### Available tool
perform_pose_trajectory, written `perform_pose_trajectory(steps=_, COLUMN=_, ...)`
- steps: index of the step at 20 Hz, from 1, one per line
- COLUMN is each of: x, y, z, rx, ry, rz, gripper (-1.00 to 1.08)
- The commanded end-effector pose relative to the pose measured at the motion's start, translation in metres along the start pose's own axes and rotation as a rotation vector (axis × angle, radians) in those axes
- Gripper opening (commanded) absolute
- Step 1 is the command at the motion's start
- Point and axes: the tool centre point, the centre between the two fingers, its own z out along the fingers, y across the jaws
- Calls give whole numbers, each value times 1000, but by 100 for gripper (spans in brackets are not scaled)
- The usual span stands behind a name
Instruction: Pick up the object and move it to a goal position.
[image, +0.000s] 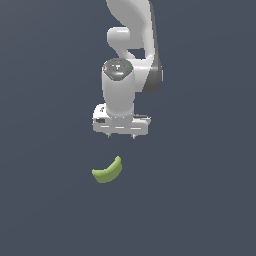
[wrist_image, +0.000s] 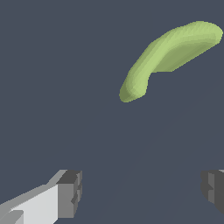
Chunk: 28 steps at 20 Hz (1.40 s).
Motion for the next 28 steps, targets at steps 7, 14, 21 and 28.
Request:
perform_pose_trajectory(steps=7, x=5, y=-22, z=-11, rx=-5, ry=30, rz=-61, gripper=100)
perform_pose_trajectory(steps=14, x=7, y=-28, z=-14, rx=-6, ry=37, rz=-74, gripper=100)
perform_pose_trajectory(steps=21, x=16, y=-22, z=-12, rx=0, ry=36, rz=5, gripper=100)
perform_pose_trajectory(steps=28, x=34, y=-11, z=-7, rx=8, ry=31, rz=164, gripper=100)
